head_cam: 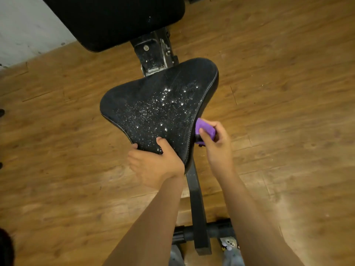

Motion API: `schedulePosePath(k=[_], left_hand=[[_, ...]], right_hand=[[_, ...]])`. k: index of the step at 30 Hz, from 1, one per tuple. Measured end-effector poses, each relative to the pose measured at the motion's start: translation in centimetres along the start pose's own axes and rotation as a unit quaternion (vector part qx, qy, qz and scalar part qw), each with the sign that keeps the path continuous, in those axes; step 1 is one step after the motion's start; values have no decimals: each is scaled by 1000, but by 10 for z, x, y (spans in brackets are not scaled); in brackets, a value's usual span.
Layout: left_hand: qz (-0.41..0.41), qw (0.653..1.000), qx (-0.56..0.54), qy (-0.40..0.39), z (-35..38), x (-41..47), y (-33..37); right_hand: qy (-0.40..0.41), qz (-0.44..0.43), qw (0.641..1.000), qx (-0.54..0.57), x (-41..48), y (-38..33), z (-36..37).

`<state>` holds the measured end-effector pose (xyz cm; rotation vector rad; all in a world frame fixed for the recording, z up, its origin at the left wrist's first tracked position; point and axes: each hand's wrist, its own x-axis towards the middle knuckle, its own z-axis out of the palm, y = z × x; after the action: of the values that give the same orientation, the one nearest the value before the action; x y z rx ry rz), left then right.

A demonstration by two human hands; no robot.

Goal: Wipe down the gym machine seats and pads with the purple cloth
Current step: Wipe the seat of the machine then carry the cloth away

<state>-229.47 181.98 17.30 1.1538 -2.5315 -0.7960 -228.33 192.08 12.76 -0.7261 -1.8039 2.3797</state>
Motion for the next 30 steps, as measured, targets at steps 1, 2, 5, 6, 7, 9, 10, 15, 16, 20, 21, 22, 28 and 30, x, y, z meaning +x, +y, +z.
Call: schedulePosePath(k=[1, 2, 5, 6, 7, 9, 10, 15, 16, 20, 21, 22, 28, 30], left_hand=[[1, 1000, -10, 3, 1, 0, 0], [-1, 1000, -13, -2, 0, 1, -1], [-12, 999, 2, -31, -3, 2, -4], [-16, 999, 2, -41, -5, 2, -3], [-20, 998, -7, -52, -6, 2, -2], [-39, 994, -66, -79, -11, 4, -2], [-58, 985, -125, -108, -17, 8, -5], [24, 921, -278, -272, -58, 22, -56], [44, 915, -285, -282, -62, 21, -64], [-15, 882, -354, -311, -60, 20, -73], [-27, 877, -363, -314, -57, 23, -74], [-33, 872, -369, -321, -56, 25, -77], [-33, 843, -390, -368, -57, 36, -80], [-30, 836, -397, -378, -56, 38, -81]], right_hand=[[-1, 5, 1000, -5, -21, 2, 1], [-3, 12, 1000, -10, -41, 3, 1], [-15, 0, 999, -45, -82, 4, -1], [-19, -9, 998, -56, -86, 3, 0], [-23, -17, 998, -61, -85, 1, 0], [-15, -32, 997, -63, -73, -4, 3], [-4, -36, 997, -68, -66, -6, 6], [94, -39, 993, -58, -80, 1, 24], [109, -38, 992, -54, -96, 6, 29], [84, -30, 995, -51, -150, 21, 60], [85, -35, 994, -65, -152, 24, 69], [96, -37, 992, -72, -152, 25, 76], [232, -43, 969, -78, -137, 13, 74], [269, -30, 960, -64, -127, 12, 74]])
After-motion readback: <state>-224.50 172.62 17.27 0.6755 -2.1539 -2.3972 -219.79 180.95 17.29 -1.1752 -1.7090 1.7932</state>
